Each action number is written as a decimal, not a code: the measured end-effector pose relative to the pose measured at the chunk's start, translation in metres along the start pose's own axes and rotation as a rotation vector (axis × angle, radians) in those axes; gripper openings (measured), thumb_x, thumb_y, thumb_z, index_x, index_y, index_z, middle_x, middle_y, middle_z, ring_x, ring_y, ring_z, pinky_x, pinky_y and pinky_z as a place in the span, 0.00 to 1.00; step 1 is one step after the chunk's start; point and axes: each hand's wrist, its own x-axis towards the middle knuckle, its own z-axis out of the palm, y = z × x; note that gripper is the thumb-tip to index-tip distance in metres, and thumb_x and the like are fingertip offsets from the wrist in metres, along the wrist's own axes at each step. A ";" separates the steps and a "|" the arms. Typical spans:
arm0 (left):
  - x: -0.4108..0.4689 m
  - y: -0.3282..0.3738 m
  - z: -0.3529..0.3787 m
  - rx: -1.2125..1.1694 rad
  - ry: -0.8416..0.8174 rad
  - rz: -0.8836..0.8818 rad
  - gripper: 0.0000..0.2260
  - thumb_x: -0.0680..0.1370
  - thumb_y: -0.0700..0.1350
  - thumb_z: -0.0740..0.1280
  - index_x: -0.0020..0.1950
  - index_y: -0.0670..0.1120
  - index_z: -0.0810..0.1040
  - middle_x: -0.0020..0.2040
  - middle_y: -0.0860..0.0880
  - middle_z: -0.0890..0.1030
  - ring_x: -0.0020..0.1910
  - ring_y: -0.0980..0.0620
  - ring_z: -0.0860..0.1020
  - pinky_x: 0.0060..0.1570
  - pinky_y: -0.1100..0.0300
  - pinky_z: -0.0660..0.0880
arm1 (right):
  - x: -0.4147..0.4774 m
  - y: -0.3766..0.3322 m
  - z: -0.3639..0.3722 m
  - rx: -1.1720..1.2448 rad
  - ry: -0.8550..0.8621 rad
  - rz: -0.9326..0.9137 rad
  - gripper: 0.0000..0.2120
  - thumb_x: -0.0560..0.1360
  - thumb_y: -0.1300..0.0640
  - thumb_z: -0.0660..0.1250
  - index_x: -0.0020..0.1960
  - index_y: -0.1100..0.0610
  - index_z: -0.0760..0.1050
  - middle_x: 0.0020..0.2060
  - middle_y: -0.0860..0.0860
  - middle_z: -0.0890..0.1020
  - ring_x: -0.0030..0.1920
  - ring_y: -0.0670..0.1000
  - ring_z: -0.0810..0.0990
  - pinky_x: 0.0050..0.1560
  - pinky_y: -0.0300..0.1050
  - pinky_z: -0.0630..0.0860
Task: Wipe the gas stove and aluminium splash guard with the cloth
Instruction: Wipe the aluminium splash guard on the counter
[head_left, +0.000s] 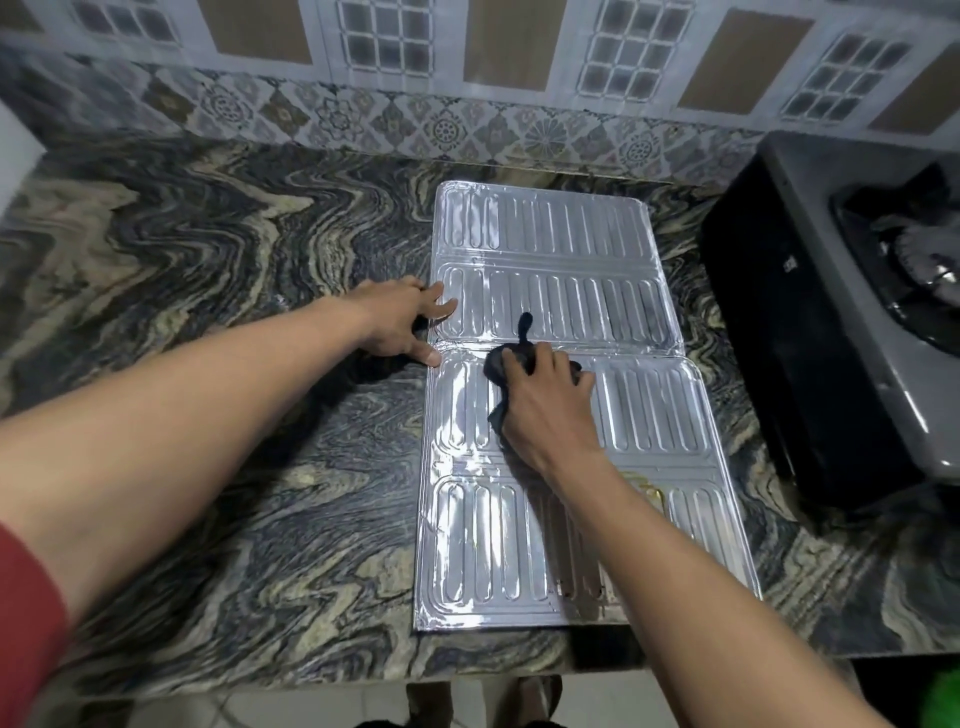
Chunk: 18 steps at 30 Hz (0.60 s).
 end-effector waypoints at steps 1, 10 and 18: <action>0.000 -0.001 0.000 0.000 0.002 0.000 0.39 0.73 0.65 0.67 0.79 0.61 0.52 0.81 0.59 0.47 0.80 0.48 0.47 0.75 0.38 0.51 | 0.001 -0.007 0.002 0.004 0.010 -0.028 0.25 0.74 0.56 0.61 0.71 0.54 0.66 0.63 0.59 0.70 0.61 0.60 0.67 0.57 0.61 0.64; -0.001 -0.001 -0.001 -0.032 -0.016 0.006 0.39 0.73 0.65 0.67 0.79 0.60 0.53 0.81 0.58 0.46 0.80 0.48 0.45 0.75 0.37 0.49 | -0.042 -0.038 0.021 0.122 -0.003 -0.172 0.31 0.72 0.55 0.61 0.74 0.48 0.64 0.67 0.53 0.70 0.65 0.58 0.66 0.62 0.59 0.61; 0.001 0.003 -0.002 -0.016 -0.037 -0.007 0.40 0.73 0.63 0.68 0.79 0.59 0.52 0.81 0.56 0.46 0.80 0.48 0.47 0.76 0.41 0.51 | -0.101 0.008 0.028 0.123 -0.091 -0.269 0.26 0.82 0.46 0.52 0.79 0.43 0.54 0.77 0.51 0.61 0.76 0.55 0.57 0.72 0.61 0.57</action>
